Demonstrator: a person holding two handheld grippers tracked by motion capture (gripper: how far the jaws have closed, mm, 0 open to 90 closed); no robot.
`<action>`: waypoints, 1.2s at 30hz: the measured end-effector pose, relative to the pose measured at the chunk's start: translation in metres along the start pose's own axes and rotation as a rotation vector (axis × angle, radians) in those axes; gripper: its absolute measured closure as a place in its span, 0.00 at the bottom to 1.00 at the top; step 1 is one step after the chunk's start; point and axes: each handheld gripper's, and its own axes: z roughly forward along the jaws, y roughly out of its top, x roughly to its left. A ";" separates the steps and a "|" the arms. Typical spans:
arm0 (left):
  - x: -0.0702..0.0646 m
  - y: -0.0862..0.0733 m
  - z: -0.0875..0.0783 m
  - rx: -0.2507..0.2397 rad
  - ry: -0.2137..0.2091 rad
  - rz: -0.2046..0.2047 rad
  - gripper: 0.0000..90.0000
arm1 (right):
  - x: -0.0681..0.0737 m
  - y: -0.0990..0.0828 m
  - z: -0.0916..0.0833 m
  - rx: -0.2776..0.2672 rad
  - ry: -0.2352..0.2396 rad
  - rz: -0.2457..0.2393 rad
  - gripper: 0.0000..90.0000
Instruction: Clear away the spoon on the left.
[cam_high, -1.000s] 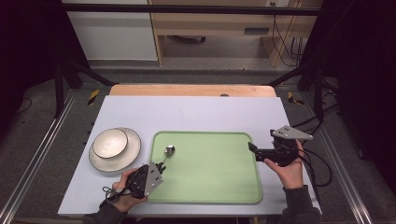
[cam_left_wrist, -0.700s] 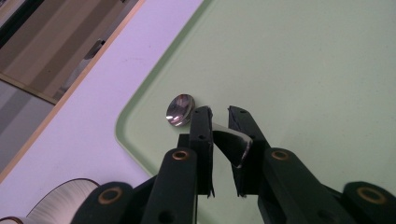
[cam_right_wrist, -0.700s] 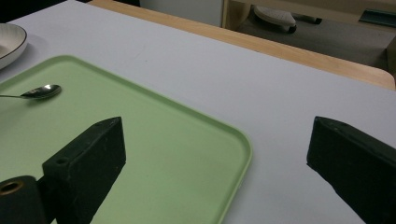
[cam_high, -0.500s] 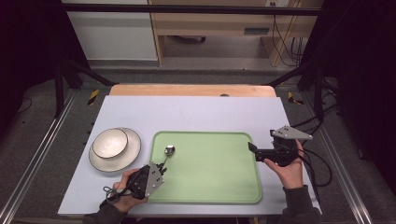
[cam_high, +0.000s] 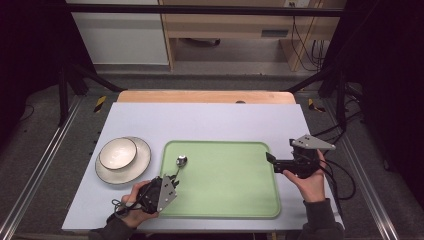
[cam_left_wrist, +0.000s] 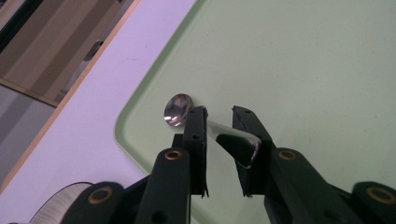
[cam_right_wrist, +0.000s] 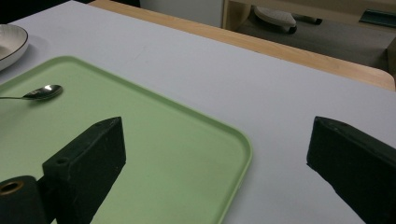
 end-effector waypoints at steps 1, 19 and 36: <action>0.000 0.000 0.000 0.005 -0.001 0.006 0.83 | 0.000 0.000 0.000 0.000 -0.001 -0.003 0.05; -0.005 0.002 0.005 0.038 -0.014 0.046 0.74 | 0.000 0.000 -0.001 0.001 0.001 -0.003 0.05; -0.005 0.000 0.010 0.061 -0.026 0.032 0.53 | 0.000 0.000 0.000 0.002 -0.001 -0.002 0.05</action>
